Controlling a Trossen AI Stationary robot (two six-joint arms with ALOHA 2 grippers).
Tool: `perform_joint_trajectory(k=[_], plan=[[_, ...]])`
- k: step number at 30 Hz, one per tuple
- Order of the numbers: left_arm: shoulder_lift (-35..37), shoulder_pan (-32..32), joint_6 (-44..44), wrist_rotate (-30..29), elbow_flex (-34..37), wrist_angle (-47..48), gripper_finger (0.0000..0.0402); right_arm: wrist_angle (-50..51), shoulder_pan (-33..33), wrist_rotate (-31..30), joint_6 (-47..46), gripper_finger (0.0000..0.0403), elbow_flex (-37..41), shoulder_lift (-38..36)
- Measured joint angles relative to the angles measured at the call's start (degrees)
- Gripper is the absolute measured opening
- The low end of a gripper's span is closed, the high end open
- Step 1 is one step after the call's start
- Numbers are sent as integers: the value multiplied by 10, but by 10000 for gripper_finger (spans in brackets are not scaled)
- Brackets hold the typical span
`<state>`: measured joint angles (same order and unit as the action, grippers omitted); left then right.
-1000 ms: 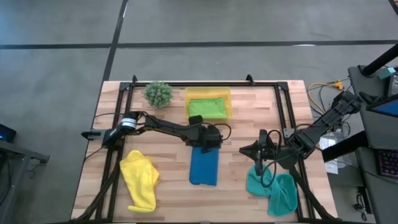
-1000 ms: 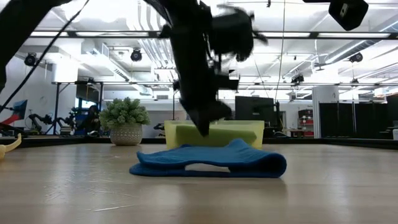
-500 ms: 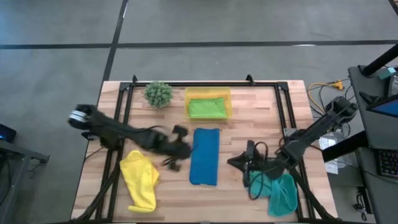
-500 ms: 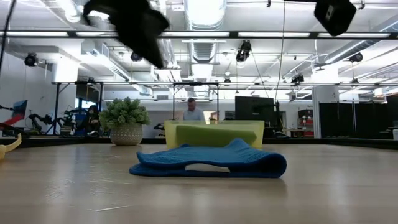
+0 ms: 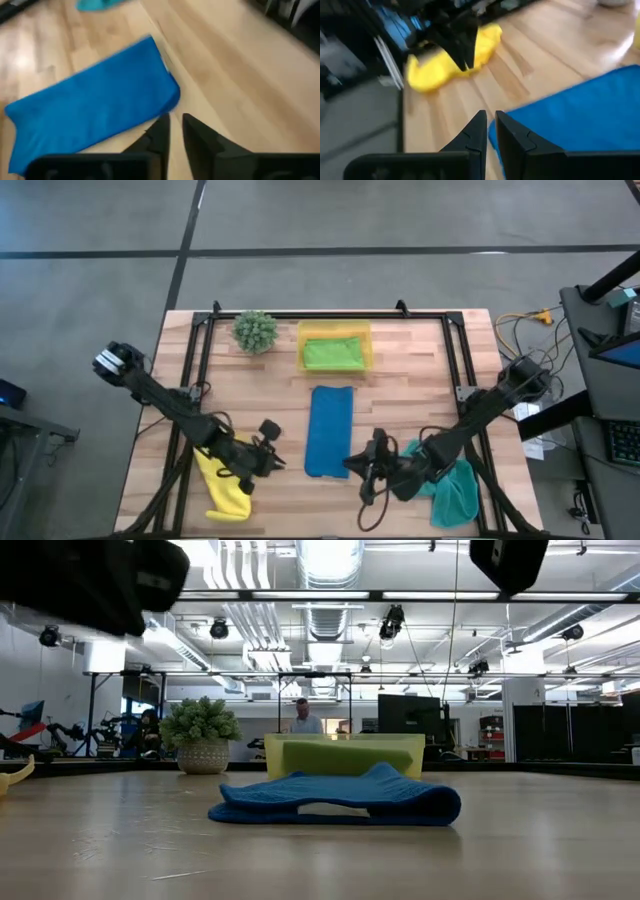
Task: Fold microfiber towels
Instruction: Fold the blue towel
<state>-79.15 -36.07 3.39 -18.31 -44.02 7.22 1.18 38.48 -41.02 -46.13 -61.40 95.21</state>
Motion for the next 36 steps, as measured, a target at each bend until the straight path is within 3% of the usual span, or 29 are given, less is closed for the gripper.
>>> perform_joint_trajectory(k=[7, 13, 19, 26, 32, 36], plan=[[-122, 7, 48, 13, -32, -46, 155, 183, -9, 26, -15, 33, -79, 33], [-180, 36, 58, 115, -72, -41, 224, 214, -10, 26, -47, 33, -82, 25], [-203, 59, 115, 124, -96, -35, 233, 214, -10, 26, -69, 33, -78, 24], [-233, 100, 122, 123, -119, -5, 233, 213, -9, 25, -94, 33, -78, 24], [-257, 135, 123, 184, -140, 21, 233, 214, -7, 25, -92, 33, -78, 24], [-262, 136, 124, 188, -159, 50, 233, 213, -7, 25, -92, 33, -78, 24]])
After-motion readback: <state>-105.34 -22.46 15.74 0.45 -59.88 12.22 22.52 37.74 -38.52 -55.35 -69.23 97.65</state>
